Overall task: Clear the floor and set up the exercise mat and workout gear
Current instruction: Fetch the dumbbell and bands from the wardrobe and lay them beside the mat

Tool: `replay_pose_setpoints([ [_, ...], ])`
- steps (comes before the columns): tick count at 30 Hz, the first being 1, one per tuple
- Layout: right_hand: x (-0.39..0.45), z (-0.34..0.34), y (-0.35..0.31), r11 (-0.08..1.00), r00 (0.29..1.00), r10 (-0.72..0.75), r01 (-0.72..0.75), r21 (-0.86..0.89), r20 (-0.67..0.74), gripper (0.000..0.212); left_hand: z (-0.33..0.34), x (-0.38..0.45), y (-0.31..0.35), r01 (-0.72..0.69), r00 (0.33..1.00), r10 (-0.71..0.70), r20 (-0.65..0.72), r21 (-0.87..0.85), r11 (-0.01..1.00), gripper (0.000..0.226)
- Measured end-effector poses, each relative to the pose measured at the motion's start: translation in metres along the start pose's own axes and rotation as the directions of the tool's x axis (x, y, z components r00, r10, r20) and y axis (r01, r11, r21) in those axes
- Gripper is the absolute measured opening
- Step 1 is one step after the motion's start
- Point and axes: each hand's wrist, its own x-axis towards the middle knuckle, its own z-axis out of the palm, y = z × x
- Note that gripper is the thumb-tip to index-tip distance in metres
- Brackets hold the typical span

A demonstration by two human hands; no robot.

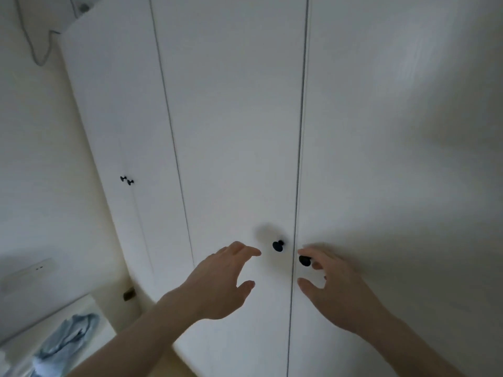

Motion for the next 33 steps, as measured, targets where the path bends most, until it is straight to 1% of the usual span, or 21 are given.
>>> replay_pose_setpoints([
  [3, 0.005, 0.016, -0.011, 0.996, 0.991, 0.084, -0.083, 0.014, -0.101, 0.045, 0.007, 0.032, -0.012, -0.13, 0.991, 0.13, 0.041, -0.011, 0.991, 0.054],
  [5, 0.007, 0.025, -0.017, 0.988, 0.972, 0.154, -0.15, 0.036, -0.179, 0.037, 0.011, 0.049, -0.018, -0.2, 0.978, 0.201, 0.063, -0.025, 0.98, 0.055],
  [8, 0.01, 0.037, -0.029, 0.975, 0.93, 0.209, -0.223, -0.012, -0.303, 0.025, 0.014, 0.066, -0.031, -0.294, 0.951, 0.298, 0.083, -0.055, 0.954, 0.055],
  [10, 0.009, 0.043, -0.041, 0.962, 0.905, 0.237, -0.27, -0.047, -0.354, 0.021, 0.015, 0.073, -0.037, -0.354, 0.93, 0.357, 0.083, -0.052, 0.934, 0.057],
  [13, 0.003, 0.048, -0.057, 0.945, 0.872, 0.281, -0.325, -0.044, -0.401, 0.013, 0.014, 0.084, -0.042, -0.421, 0.903, 0.421, 0.086, -0.023, 0.907, 0.061],
  [16, -0.011, 0.056, -0.072, 0.94, 0.842, 0.284, -0.339, -0.038, -0.459, 0.012, 0.014, 0.092, -0.042, -0.44, 0.892, 0.442, 0.091, -0.047, 0.897, 0.055],
  [19, -0.027, 0.066, -0.088, 0.937, 0.813, 0.272, -0.346, -0.051, -0.515, 0.016, 0.017, 0.093, -0.039, -0.448, 0.887, 0.454, 0.086, -0.08, 0.89, 0.055],
  [22, -0.045, 0.07, -0.102, 0.94, 0.8, 0.288, -0.341, -0.003, -0.527, 0.016, 0.017, 0.095, -0.037, -0.436, 0.893, 0.444, 0.073, -0.102, 0.894, 0.053],
  [25, -0.065, 0.072, -0.117, 0.946, 0.804, 0.296, -0.323, 0.039, -0.516, 0.016, 0.016, 0.096, -0.038, -0.415, 0.903, 0.423, 0.074, -0.103, 0.904, 0.052],
  [28, -0.091, 0.074, -0.131, 0.936, 0.768, 0.334, -0.34, 0.094, -0.547, 0.02, 0.015, 0.094, -0.033, -0.406, 0.906, 0.412, 0.097, -0.077, 0.911, 0.052],
  [33, -0.132, 0.079, -0.152, 0.91, 0.668, 0.4, -0.372, 0.184, -0.628, 0.036, 0.013, 0.094, -0.028, -0.396, 0.91, 0.399, 0.111, -0.042, 0.917, 0.05],
])
